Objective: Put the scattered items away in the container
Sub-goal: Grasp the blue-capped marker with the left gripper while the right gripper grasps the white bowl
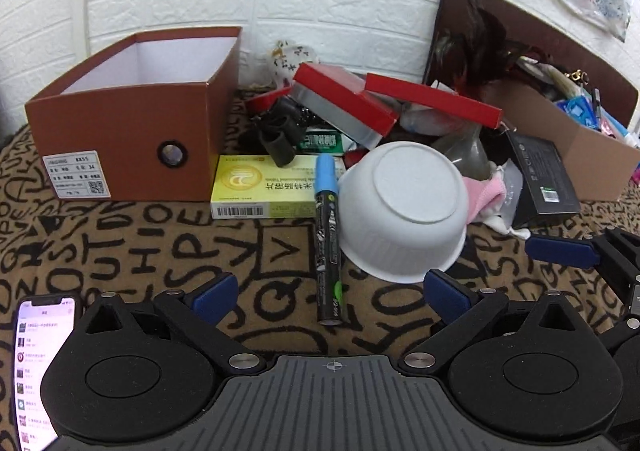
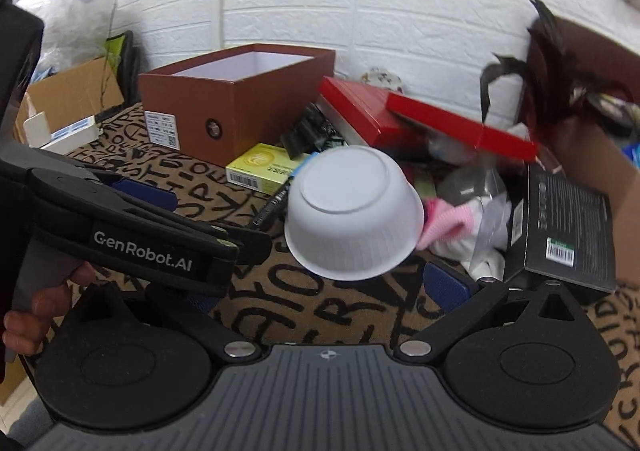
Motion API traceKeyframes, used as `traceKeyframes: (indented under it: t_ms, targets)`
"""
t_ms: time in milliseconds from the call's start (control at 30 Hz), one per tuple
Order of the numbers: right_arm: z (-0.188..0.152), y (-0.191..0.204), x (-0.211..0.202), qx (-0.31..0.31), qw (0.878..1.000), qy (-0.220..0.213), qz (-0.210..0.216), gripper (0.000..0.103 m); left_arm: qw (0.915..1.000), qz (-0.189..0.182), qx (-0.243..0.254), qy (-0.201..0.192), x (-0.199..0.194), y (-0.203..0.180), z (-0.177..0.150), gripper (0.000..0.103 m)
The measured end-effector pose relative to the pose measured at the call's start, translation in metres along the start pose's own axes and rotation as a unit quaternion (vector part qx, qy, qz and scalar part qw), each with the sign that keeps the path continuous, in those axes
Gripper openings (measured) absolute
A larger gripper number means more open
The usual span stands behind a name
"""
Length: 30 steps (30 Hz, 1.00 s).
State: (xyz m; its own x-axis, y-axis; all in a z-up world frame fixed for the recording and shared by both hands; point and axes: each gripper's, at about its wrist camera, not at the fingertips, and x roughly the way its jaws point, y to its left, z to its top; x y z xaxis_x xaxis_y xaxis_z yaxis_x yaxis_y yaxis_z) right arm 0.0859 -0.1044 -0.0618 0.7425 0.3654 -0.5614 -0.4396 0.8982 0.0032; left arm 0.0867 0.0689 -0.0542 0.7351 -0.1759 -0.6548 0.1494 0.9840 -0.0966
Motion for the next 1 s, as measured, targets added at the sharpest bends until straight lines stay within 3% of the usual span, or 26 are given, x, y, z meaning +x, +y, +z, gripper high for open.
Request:
traceKeyframes:
  t_ms: [267,500,633,733,800,867,900,967,1000]
  targets:
    - [-0.001,-0.005,0.016,0.027,0.999,0.016,0.011,0.096,0.9995,-0.007,-0.015,0.027,0.022,0.014,0.005,0.084]
    - [0.003,-0.010,0.032,0.042,0.999,0.032,0.001,0.081,0.9990,-0.015,-0.016,0.038,0.036,0.016,0.011,0.077]
    - [0.002,-0.016,0.039,0.054,0.998,0.041,-0.004,0.081,0.9990,-0.015,-0.011,0.039,0.042,0.015,0.012,0.076]
    - [0.001,-0.019,0.044,0.058,0.997,0.046,-0.004,0.081,0.9993,-0.006,0.001,0.037,0.046,0.014,0.014,0.070]
    - [0.000,-0.020,0.048,0.060,0.997,0.049,-0.004,0.081,0.9993,0.001,0.004,0.036,0.048,0.016,0.015,0.062]
    - [0.000,-0.021,0.051,0.061,0.997,0.050,-0.005,0.082,0.9993,0.010,0.001,0.035,0.050,0.020,0.017,0.042]
    - [0.000,-0.021,0.053,0.060,0.997,0.049,-0.006,0.082,0.9993,0.013,-0.002,0.035,0.050,0.023,0.018,0.038]
    - [0.001,-0.022,0.056,0.057,0.997,0.046,-0.008,0.082,0.9992,0.018,-0.009,0.036,0.051,0.028,0.019,0.021]
    - [0.002,-0.022,0.057,0.056,0.997,0.044,-0.008,0.082,0.9991,0.018,-0.014,0.037,0.050,0.031,0.020,0.019]
